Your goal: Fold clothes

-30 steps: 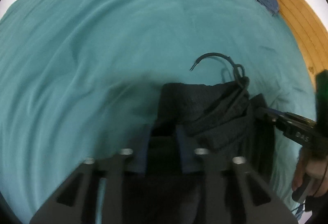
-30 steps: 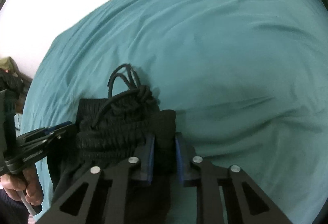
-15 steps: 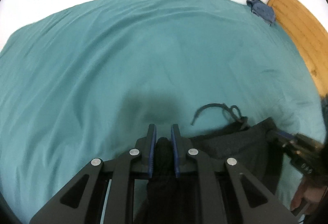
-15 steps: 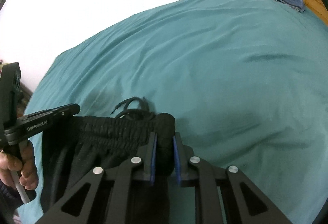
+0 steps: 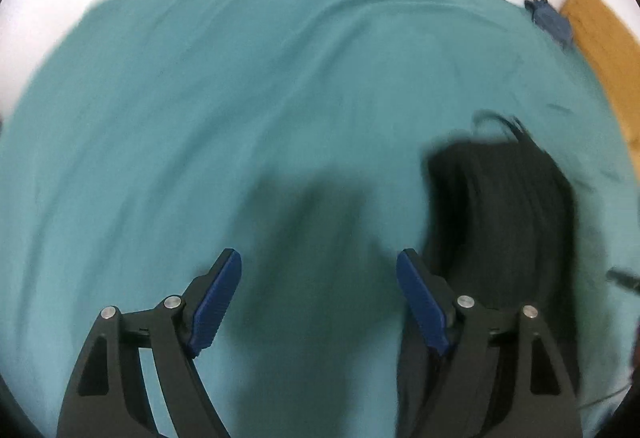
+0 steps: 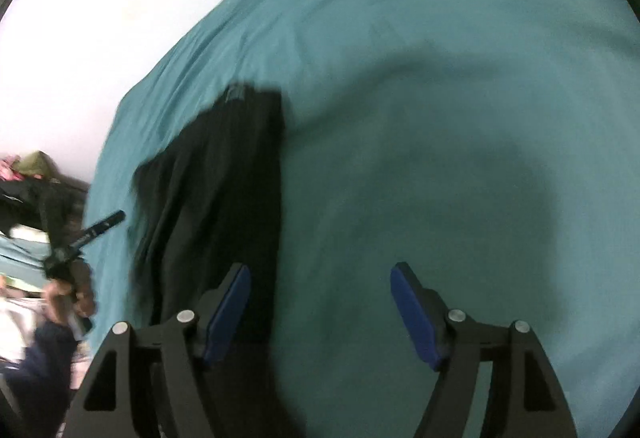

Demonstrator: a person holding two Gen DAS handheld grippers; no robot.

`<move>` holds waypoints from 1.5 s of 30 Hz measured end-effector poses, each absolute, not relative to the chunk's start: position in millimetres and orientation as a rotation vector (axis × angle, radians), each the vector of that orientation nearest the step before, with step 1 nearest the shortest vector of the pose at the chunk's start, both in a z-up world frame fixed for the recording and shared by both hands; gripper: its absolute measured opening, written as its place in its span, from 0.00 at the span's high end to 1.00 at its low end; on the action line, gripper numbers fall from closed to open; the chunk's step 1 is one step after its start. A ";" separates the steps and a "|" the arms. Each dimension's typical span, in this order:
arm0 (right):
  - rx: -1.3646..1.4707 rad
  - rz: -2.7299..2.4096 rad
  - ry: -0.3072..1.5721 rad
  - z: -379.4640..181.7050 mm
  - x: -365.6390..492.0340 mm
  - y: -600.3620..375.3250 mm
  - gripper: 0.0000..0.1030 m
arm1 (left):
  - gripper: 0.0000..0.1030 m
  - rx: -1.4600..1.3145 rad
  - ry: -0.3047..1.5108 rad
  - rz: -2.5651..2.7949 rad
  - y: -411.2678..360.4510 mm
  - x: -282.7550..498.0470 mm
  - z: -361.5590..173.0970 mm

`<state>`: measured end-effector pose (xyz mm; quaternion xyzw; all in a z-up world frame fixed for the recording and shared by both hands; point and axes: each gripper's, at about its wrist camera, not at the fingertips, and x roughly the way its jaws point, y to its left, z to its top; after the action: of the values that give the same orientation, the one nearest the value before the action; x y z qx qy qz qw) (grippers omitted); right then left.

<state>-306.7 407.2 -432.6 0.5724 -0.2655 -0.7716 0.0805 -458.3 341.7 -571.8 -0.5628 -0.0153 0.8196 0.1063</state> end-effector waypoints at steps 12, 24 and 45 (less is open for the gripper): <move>2.020 -1.951 -1.127 -485.2 -86.1 353.0 0.29 | 0.21 -1.943 -0.505 2.029 283.3 -173.3 -632.9; 1.659 -1.903 -1.427 -491.0 -78.5 359.4 0.92 | 0.92 -1.691 -1.214 1.786 263.0 -126.4 -668.2; 1.806 -1.939 -1.307 -438.4 -152.6 474.7 0.23 | 0.22 -1.795 -1.121 1.780 206.0 -176.4 -628.3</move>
<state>-152.6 474.7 -438.4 0.6086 -0.4405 -0.6533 0.0932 -176.4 206.0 -628.3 -0.6377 -0.3981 0.6324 0.1869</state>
